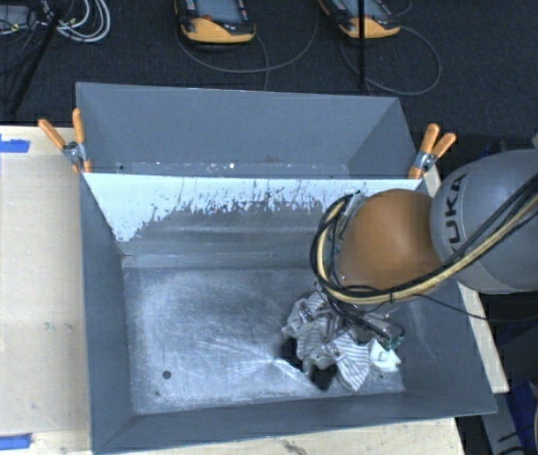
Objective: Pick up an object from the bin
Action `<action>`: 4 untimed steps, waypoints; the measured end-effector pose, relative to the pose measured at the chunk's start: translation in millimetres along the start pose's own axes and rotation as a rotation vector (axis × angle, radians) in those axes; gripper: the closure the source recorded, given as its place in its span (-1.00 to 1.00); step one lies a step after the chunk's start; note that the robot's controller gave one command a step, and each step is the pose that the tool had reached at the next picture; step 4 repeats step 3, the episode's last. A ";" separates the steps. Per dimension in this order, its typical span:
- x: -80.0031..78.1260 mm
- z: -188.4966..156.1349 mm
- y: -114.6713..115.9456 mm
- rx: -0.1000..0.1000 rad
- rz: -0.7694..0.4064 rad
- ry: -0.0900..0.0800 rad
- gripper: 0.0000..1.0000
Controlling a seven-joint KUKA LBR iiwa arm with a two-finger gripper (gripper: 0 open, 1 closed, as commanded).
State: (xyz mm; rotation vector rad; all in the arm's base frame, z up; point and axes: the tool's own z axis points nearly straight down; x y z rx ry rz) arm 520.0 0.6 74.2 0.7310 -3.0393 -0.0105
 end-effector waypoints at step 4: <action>-8.7 -150.1 -29.4 0.008 -0.072 -0.015 1.00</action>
Offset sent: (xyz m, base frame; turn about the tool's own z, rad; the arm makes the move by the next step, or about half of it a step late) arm 0.0128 -0.0097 0.1162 -0.0234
